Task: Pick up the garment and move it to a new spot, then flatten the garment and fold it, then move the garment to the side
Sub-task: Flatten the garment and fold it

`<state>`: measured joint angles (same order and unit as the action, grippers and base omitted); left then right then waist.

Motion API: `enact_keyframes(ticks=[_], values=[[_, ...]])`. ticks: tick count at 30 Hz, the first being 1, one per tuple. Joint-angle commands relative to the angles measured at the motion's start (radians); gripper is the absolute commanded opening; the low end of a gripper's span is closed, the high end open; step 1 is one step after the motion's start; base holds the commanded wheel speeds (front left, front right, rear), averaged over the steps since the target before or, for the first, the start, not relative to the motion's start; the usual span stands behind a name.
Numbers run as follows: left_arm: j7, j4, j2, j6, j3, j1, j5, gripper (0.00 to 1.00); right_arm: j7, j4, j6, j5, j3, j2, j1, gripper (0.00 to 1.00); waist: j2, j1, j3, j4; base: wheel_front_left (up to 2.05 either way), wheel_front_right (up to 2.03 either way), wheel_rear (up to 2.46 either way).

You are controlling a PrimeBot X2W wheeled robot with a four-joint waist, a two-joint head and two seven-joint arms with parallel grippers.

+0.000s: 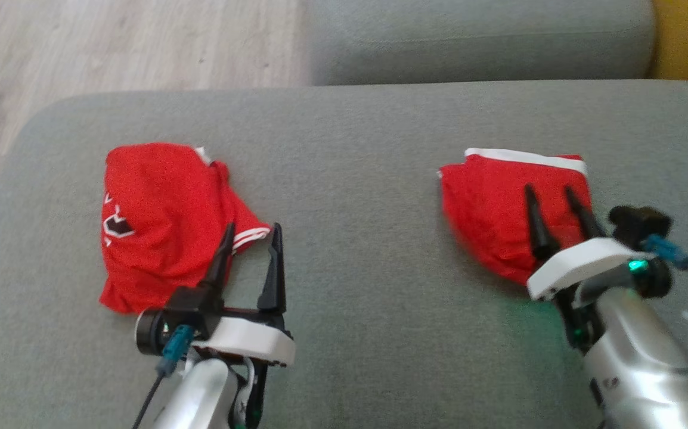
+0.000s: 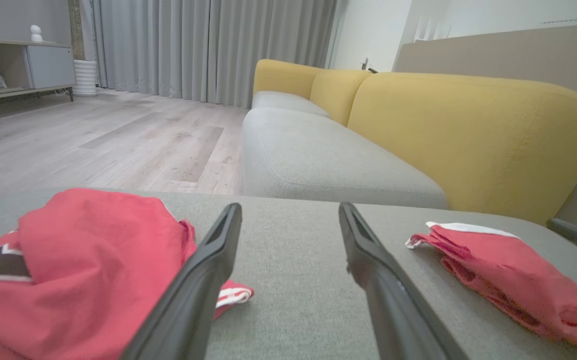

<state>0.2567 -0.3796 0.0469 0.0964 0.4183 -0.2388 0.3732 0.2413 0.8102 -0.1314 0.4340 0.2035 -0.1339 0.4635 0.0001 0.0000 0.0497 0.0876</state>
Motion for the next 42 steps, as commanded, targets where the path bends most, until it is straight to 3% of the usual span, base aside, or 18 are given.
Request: enact_keyframes(ticks=[1,11,17,23,24,25,30,36,42], values=[[0.005,0.036,0.004,0.001,-0.039,-0.021,0.006,1.00,0.014,-0.040,0.001,-0.018,0.003,-0.004,0.018,1.00,-0.0001,0.0000,-0.019,-0.023,0.00,0.00,0.00],[0.005,0.081,0.004,0.004,-0.079,0.029,0.034,1.00,0.020,-0.386,0.001,-0.310,-0.260,0.070,-0.239,1.00,-0.0001,0.0000,-0.048,-0.092,0.00,0.00,0.00],[0.005,0.113,0.003,-0.002,-0.096,0.055,0.024,1.00,0.020,-0.474,0.001,-0.323,-0.284,0.083,-0.353,1.00,-0.0001,0.0000,-0.035,-0.105,0.00,0.00,0.00],[0.005,0.130,0.003,-0.009,-0.094,0.046,0.008,1.00,0.020,-0.498,0.001,-0.299,-0.280,0.083,-0.320,1.00,-0.0001,0.0000,0.020,-0.100,0.00,0.00,0.00],[0.005,0.132,0.003,-0.010,-0.090,0.037,0.004,1.00,0.020,-0.498,0.001,-0.303,-0.278,0.083,-0.304,0.30,-0.0001,0.0000,0.039,-0.095,0.00,0.00,0.00],[0.005,0.133,0.003,-0.012,-0.086,0.028,0.000,1.00,0.020,-0.495,0.001,-0.312,-0.277,0.083,-0.284,0.00,-0.0001,0.0000,0.056,-0.090,0.00,0.00,0.00],[0.005,0.136,0.003,-0.013,-0.072,-0.008,-0.007,1.00,0.001,-0.449,0.001,-0.338,-0.290,0.084,-0.182,0.00,-0.0001,0.0000,0.128,-0.066,0.00,0.00,0.00],[0.005,0.131,0.003,-0.014,-0.043,-0.054,-0.007,1.00,-0.064,-0.232,0.001,-0.423,-0.355,0.083,0.018,0.00,-0.0001,0.0000,0.213,-0.017,0.00,0.00,0.00],[0.005,0.129,0.003,-0.011,-0.038,-0.077,-0.009,1.00,-0.074,-0.031,0.001,-0.482,-0.385,0.065,0.110,0.00,-0.0001,0.0000,0.239,0.006,0.00,0.00,0.00]])
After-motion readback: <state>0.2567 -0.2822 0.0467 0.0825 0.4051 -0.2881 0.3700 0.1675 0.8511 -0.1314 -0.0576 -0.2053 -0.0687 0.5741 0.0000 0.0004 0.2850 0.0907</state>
